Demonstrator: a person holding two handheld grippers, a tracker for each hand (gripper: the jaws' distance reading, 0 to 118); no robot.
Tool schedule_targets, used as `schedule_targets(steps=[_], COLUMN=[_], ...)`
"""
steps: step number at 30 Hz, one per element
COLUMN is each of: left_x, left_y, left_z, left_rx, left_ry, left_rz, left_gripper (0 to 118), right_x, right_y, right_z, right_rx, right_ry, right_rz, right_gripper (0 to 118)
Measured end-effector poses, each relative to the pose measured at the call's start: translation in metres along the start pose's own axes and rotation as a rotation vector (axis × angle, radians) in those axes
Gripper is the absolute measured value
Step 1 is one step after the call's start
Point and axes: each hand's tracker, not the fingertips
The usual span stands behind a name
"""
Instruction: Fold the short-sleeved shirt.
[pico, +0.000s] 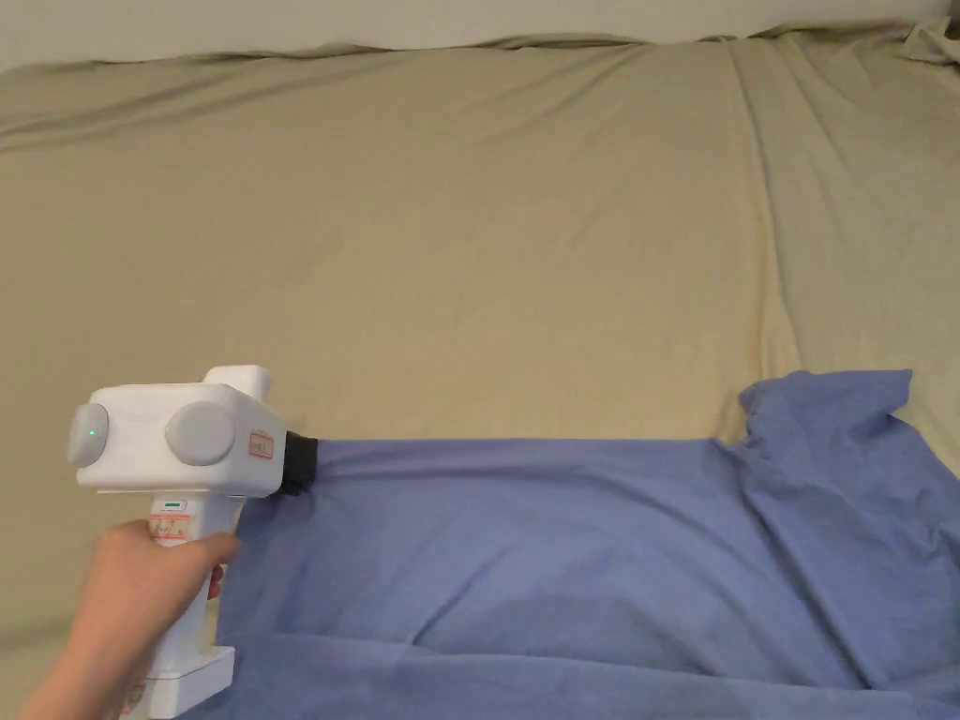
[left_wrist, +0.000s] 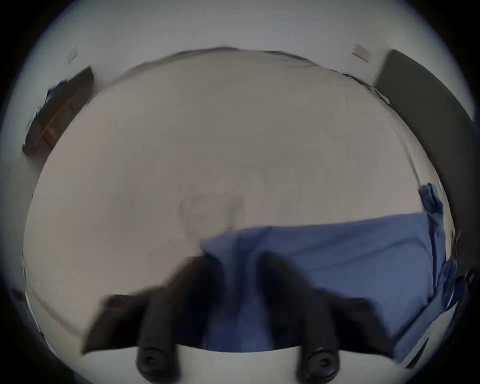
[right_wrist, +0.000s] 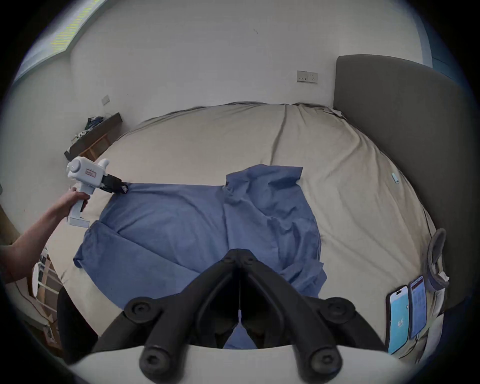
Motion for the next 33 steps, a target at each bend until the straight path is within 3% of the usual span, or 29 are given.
schedule_targets(steps=[1, 3, 7, 8, 10, 11, 13, 15, 17, 21, 23, 24, 25, 26, 28, 33], left_x=[0.002, 0.01, 0.013, 0.024, 0.024, 0.024, 0.018, 0.017, 0.023, 0.022, 0.025, 0.022, 0.021, 0.022, 0.022, 0.019], left_y=[0.001, 0.002, 0.005, -0.001, -0.001, -0.001, -0.001, -0.001, 0.0, -0.004, -0.004, -0.001, -0.001, 0.0, 0.002, 0.003], left_z=[0.0, -0.001, 0.02, 0.044, 0.057, 0.062, 0.066, 0.071, 0.082, 0.069, 0.067, 0.062, 0.061, 0.061, 0.062, 0.071], left_rx=[0.001, -0.023, 0.01, 0.025, 0.053, 0.06, 0.073, 0.071, 0.075, 0.056, 0.048, 0.046, 0.044, 0.042, 0.047, 0.068], left_ry=[-0.027, 0.026, -0.005, -0.016, -0.018, -0.02, -0.034, -0.048, -0.046, -0.042, -0.038, -0.037, -0.041, -0.046, -0.046, -0.051], left_rz=[0.0, -0.036, -0.058, -0.046, -0.046, -0.046, -0.041, -0.03, -0.03, -0.023, -0.028, -0.029, -0.026, -0.025, -0.027, -0.025], left_gripper=[3, 3, 3, 3, 3, 3, 3, 3, 3, 3, 3, 3, 3, 3, 3, 3], right_x=[0.001, 0.005, 0.014, 0.02, 0.038, 0.048, 0.066, 0.079, 0.091, 0.118, 0.121, 0.12, 0.113, 0.107, 0.099, 0.089], right_y=[-0.001, -0.003, 0.008, 0.018, 0.039, 0.049, 0.068, 0.093, 0.103, 0.101, 0.095, 0.092, 0.091, 0.096, 0.094, 0.099], right_z=[-0.002, -0.006, -0.01, -0.012, -0.023, -0.035, -0.056, -0.088, -0.123, -0.203, -0.227, -0.234, -0.233, -0.225, -0.22, -0.199], right_rx=[-0.005, -0.014, -0.009, 0.005, -0.006, -0.03, -0.001, -0.094, -0.119, -0.299, -0.372, -0.395, -0.394, -0.348, -0.361, -0.29], right_ry=[-0.001, -0.004, -0.007, 0.003, 0.051, 0.048, 0.043, 0.019, -0.01, -0.068, -0.102, -0.124, -0.188, -0.175, -0.135, -0.188], right_rz=[-0.001, -0.009, -0.014, -0.039, -0.107, -0.122, -0.129, -0.194, -0.191, -0.29, -0.282, -0.261, -0.206, -0.155, -0.149, -0.064], right_gripper=[3, 3, 4, 23, 117, 118, 118, 118, 118, 115, 84, 60, 45, 40, 3, 3])
